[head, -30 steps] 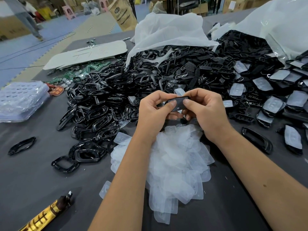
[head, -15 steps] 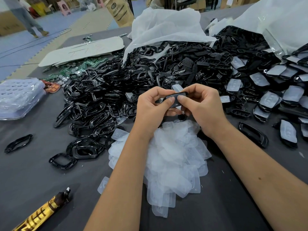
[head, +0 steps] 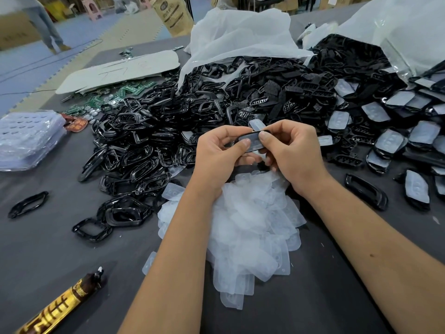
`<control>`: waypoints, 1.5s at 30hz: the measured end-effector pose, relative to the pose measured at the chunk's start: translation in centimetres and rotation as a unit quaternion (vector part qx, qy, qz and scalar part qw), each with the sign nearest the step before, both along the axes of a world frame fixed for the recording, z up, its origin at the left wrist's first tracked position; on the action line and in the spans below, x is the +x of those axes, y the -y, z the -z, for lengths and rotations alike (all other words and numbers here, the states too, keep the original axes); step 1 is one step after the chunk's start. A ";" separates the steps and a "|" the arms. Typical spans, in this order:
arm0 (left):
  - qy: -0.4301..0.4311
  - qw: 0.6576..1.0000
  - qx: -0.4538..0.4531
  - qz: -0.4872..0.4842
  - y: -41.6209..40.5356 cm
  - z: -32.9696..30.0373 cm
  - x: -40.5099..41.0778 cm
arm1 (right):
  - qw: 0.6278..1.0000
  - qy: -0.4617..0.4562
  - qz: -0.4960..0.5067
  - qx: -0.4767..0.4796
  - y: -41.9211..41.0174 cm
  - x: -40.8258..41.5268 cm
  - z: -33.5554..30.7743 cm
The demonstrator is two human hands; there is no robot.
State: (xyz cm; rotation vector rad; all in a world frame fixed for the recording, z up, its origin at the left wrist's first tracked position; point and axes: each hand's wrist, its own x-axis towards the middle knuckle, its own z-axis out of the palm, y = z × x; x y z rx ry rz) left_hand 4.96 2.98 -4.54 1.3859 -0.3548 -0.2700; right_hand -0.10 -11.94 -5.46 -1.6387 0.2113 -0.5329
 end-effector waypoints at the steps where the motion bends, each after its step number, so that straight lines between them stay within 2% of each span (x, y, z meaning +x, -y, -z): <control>1: -0.004 1.000 -0.002 0.005 0.0 0.0 0.0 | 1.000 0.000 0.005 -0.002 0.0 0.0 0.0; 6: -0.024 0.999 -0.013 0.024 -0.1 0.0 0.2 | 1.000 0.007 0.005 0.007 0.1 0.0 0.1; 11: -0.051 0.998 -0.024 0.011 0.1 0.1 0.4 | 0.998 0.040 -0.015 -0.043 0.0 -0.1 0.0; 18: -0.017 1.000 0.005 0.012 0.1 0.0 0.2 | 0.997 0.051 -0.017 -0.049 0.0 -0.3 -0.2; 25: 0.039 0.998 0.033 -0.019 0.1 -0.1 0.0 | 0.991 0.080 -0.026 -0.105 -0.3 -0.5 -0.2; 29: 0.012 1.000 0.017 -0.012 0.1 -0.1 0.1 | 0.992 0.079 -0.015 -0.098 -0.3 -0.5 -0.2; 33: -0.005 1.000 0.002 -0.020 -0.1 -0.1 0.2 | 0.985 0.079 -0.022 -0.152 -0.6 -0.5 -0.2; 37: -0.079 0.996 -0.033 -0.021 -0.2 -0.2 0.6 | 0.970 0.108 -0.017 -0.216 -0.9 -0.6 -0.5; 41: -0.148 0.984 -0.094 -0.019 -0.5 -0.5 1.0 | 0.966 0.127 -0.052 -0.220 -0.9 -0.7 -0.7; 45: -0.176 0.976 -0.130 -0.012 -0.7 -0.7 1.0 | 0.961 0.123 -0.062 -0.242 -1.0 -0.6 -0.6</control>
